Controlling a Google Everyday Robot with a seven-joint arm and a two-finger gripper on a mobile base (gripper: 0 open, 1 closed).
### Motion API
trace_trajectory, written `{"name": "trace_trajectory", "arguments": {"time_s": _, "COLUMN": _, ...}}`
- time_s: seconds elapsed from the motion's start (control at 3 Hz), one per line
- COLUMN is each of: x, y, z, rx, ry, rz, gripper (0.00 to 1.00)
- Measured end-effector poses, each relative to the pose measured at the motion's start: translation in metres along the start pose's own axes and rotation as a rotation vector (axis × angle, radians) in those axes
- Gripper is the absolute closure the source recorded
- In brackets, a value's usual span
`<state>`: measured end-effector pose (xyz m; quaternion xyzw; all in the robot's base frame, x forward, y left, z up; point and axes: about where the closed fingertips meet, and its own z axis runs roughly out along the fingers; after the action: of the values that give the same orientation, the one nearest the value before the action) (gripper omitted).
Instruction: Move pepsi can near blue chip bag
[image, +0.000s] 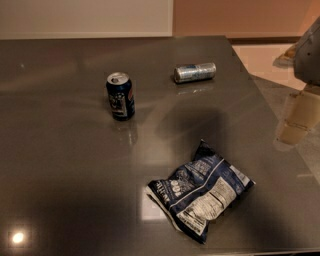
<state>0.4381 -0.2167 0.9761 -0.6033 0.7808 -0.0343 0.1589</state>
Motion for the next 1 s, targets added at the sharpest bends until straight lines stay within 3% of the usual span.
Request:
{"name": "trace_trajectory", "arguments": {"time_s": 0.33, "x": 0.000, "y": 0.000, "z": 0.000, "rx": 0.000, "ry": 0.000, "rz": 0.000, "gripper": 0.00}}
{"name": "trace_trajectory", "arguments": {"time_s": 1.0, "x": -0.039, "y": -0.023, "z": 0.020, "rx": -0.023, "ry": -0.038, "rz": -0.059, "gripper": 0.00}}
